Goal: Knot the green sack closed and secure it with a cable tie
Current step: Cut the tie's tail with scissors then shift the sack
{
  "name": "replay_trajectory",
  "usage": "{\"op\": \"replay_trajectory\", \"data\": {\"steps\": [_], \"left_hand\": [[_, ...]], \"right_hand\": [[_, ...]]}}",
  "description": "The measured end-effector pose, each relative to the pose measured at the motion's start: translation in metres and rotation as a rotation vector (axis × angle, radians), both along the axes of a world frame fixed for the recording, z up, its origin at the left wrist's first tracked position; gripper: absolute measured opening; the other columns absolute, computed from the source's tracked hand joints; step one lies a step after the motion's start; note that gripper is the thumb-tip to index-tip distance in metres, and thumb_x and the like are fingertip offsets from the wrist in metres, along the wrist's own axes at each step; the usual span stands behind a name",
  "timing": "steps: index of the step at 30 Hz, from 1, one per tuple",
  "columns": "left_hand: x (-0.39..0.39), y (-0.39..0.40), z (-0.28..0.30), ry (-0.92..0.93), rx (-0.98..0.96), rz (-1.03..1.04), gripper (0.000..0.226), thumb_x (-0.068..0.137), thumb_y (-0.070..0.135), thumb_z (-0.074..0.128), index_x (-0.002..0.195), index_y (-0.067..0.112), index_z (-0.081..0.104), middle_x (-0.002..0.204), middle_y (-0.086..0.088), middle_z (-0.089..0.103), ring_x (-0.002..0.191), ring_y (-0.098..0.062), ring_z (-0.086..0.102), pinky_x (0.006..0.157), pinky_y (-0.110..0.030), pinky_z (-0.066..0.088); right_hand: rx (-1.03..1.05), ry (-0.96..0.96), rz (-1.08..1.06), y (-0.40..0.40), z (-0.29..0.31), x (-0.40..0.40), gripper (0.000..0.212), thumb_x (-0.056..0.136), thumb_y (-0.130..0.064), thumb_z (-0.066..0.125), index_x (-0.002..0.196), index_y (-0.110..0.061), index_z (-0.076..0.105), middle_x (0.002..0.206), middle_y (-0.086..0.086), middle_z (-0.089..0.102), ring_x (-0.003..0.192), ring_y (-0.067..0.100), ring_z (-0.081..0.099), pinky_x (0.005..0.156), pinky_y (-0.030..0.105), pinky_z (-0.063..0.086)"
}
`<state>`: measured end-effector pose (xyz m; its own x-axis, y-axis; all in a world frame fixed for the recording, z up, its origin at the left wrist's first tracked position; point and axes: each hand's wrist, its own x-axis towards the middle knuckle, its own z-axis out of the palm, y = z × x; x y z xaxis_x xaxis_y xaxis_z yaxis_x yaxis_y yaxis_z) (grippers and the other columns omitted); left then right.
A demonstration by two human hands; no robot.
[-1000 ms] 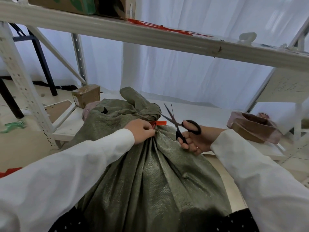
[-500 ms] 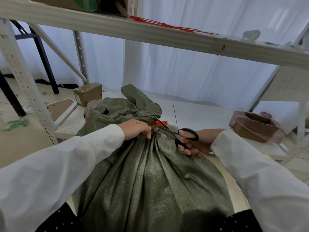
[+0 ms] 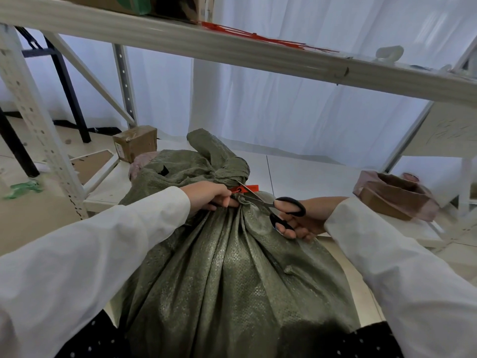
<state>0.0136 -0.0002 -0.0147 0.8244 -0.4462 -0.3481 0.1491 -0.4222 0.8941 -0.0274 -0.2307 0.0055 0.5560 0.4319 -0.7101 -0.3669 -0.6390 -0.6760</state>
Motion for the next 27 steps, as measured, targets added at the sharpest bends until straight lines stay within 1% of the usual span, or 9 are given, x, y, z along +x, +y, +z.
{"op": "replay_trajectory", "data": {"steps": [4,6,10,14,19,21,23,25,27], "left_hand": [[-0.002,0.0,0.0,0.009,0.02,-0.039,0.04,0.095,0.016,0.033,0.056,0.015,0.044,0.098,0.007,0.067,0.107,-0.002,0.053,0.075,-0.021,0.035],[-0.002,0.001,-0.001,0.008,0.021,-0.055,0.041,0.095,0.016,0.033,0.056,0.016,0.045,0.101,0.006,0.067,0.112,-0.004,0.051,0.077,-0.022,0.035],[0.001,0.002,-0.004,0.004,0.022,-0.066,0.041,0.096,0.017,0.033,0.057,0.017,0.045,0.1,0.009,0.067,0.106,-0.003,0.052,0.081,-0.022,0.035],[0.0,0.003,-0.003,0.011,-0.007,-0.067,0.039,0.096,0.016,0.033,0.059,0.016,0.046,0.106,0.004,0.066,0.111,-0.005,0.052,0.099,-0.028,0.033],[-0.003,0.003,-0.003,0.004,-0.007,-0.088,0.04,0.096,0.017,0.034,0.059,0.016,0.048,0.102,0.007,0.066,0.112,-0.006,0.051,0.092,-0.024,0.034],[-0.005,0.005,-0.002,-0.073,0.044,-0.106,0.043,0.096,0.019,0.037,0.057,0.019,0.054,0.101,0.01,0.065,0.112,-0.009,0.052,0.092,-0.025,0.036],[-0.008,0.006,-0.003,-0.232,0.11,-0.105,0.045,0.094,0.025,0.043,0.052,0.024,0.06,0.098,0.013,0.065,0.11,-0.011,0.054,0.095,-0.029,0.037],[-0.012,0.005,-0.005,-0.413,0.154,-0.088,0.042,0.094,0.025,0.046,0.055,0.024,0.062,0.097,0.009,0.062,0.103,-0.01,0.056,0.091,-0.027,0.034],[-0.015,0.002,-0.006,-0.514,0.164,-0.078,0.038,0.095,0.022,0.046,0.059,0.019,0.06,0.098,0.002,0.056,0.1,-0.011,0.053,0.086,-0.022,0.029]], "right_hand": [[0.018,-0.056,-0.016,0.009,-0.004,0.001,0.081,0.03,-0.085,0.066,0.071,-0.017,0.052,0.057,-0.006,0.05,0.039,0.004,0.035,0.04,0.015,0.031],[0.004,-0.106,-0.028,0.012,-0.005,0.001,0.073,0.044,-0.083,0.062,0.072,-0.016,0.052,0.057,-0.005,0.049,0.04,0.004,0.033,0.04,0.016,0.03],[-0.028,-0.164,-0.051,0.012,-0.007,0.002,0.047,0.073,-0.062,0.044,0.072,-0.015,0.049,0.053,-0.007,0.048,0.037,0.003,0.03,0.041,0.017,0.026],[-0.058,-0.185,-0.047,0.01,-0.008,0.003,0.044,0.082,-0.058,0.05,0.072,-0.016,0.05,0.05,-0.01,0.05,0.036,0.003,0.031,0.042,0.016,0.029],[-0.085,-0.177,-0.036,0.01,-0.007,0.002,0.035,0.093,-0.043,0.041,0.073,-0.015,0.05,0.05,-0.01,0.05,0.038,0.003,0.032,0.044,0.016,0.03],[-0.095,-0.169,-0.034,0.01,-0.007,0.003,0.035,0.091,-0.045,0.044,0.073,-0.016,0.05,0.053,-0.008,0.05,0.038,0.004,0.033,0.044,0.018,0.03],[-0.097,-0.16,-0.032,0.011,-0.007,0.004,0.039,0.086,-0.053,0.05,0.073,-0.016,0.051,0.054,-0.007,0.05,0.037,0.004,0.033,0.042,0.017,0.031],[-0.087,-0.154,-0.033,0.011,-0.008,0.005,0.045,0.079,-0.06,0.052,0.073,-0.016,0.05,0.054,-0.007,0.05,0.036,0.003,0.034,0.038,0.016,0.032],[-0.056,-0.154,-0.034,0.011,-0.011,0.006,0.048,0.079,-0.063,0.049,0.073,-0.015,0.049,0.052,-0.008,0.051,0.033,0.003,0.034,0.035,0.016,0.031]]}}
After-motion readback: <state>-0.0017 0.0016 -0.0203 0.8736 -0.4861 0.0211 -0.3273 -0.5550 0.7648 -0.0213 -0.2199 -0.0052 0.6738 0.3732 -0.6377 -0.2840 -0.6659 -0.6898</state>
